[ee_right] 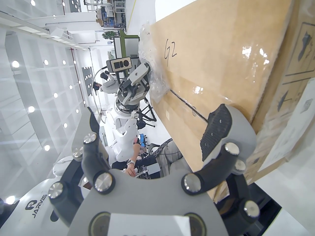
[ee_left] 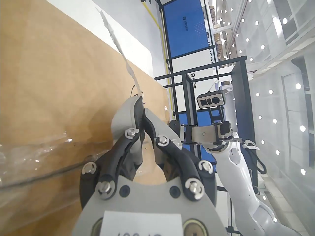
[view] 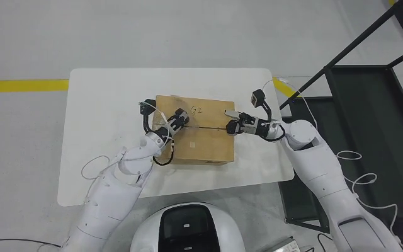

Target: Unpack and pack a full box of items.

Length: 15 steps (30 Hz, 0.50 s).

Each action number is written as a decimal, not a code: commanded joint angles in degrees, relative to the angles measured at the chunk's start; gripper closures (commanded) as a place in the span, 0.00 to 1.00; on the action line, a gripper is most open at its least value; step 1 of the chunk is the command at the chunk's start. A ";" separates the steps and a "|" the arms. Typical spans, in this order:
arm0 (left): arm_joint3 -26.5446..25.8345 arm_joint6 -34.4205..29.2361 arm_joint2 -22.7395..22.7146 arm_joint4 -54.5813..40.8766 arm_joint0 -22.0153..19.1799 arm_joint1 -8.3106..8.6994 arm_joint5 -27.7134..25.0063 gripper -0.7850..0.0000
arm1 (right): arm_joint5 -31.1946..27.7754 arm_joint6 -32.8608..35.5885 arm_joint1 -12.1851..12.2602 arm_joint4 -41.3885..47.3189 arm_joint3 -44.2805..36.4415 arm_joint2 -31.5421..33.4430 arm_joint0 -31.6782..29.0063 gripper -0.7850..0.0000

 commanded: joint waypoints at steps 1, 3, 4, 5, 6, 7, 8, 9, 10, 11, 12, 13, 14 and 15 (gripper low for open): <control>-0.52 -0.01 -0.16 -1.15 0.15 -0.10 -0.68 1.00 | -0.11 0.03 -0.05 0.01 0.20 -0.08 0.13 0.00; -1.38 0.60 -0.52 -2.69 0.40 -0.22 -2.07 1.00 | -0.22 0.03 -0.08 0.05 0.39 -0.06 0.15 0.00; -1.77 0.97 -0.67 -3.31 0.52 -0.27 -2.76 1.00 | -0.27 -0.03 -0.07 -0.03 0.46 0.00 0.15 0.00; -2.39 1.45 -0.76 -4.04 0.61 -0.36 -3.62 1.00 | -0.37 -0.17 -0.06 0.00 0.53 0.13 0.09 0.00; -2.74 1.83 -0.81 -4.57 0.73 -0.42 -4.25 1.00 | -0.47 -0.39 -0.05 0.04 0.58 0.31 0.00 0.00; -3.16 2.16 -0.82 -4.99 0.76 -0.48 -4.76 1.00 | -0.56 -0.66 -0.03 -0.04 0.62 0.48 -0.08 0.00; -3.70 2.83 -0.84 -5.63 0.86 -0.59 -5.46 1.00 | -0.65 -0.97 0.01 -0.02 0.53 0.77 -0.31 0.00; -4.05 3.41 -0.83 -6.20 0.95 -0.69 -5.94 1.00 | -0.72 -1.12 0.05 0.02 0.41 1.00 -0.52 0.00; -4.31 3.85 -0.80 -6.29 0.94 -0.75 -6.29 1.00 | -0.73 -1.17 0.07 0.04 0.34 1.14 -0.66 0.00; -4.60 4.66 -0.67 -6.68 1.05 -0.88 -6.85 1.00 | -0.74 -1.08 0.12 0.14 0.13 1.38 -0.90 0.00; -4.82 5.44 -0.61 -7.28 1.19 -1.00 -7.37 1.00 | -0.72 -1.11 0.15 0.17 0.04 1.55 -1.05 0.00; -5.00 5.91 -0.56 -7.66 1.27 -1.08 -7.85 1.00 | -0.70 -1.10 0.16 0.16 -0.05 1.62 -1.14 0.00; -5.27 6.71 -0.48 -8.90 1.54 -1.24 -9.14 1.00 | -0.68 -1.07 0.19 0.13 -0.16 1.76 -1.29 0.00; -5.35 7.22 -0.43 -9.78 1.79 -1.35 -10.30 1.00 | -0.68 -1.12 0.20 0.14 -0.20 1.86 -1.41 0.00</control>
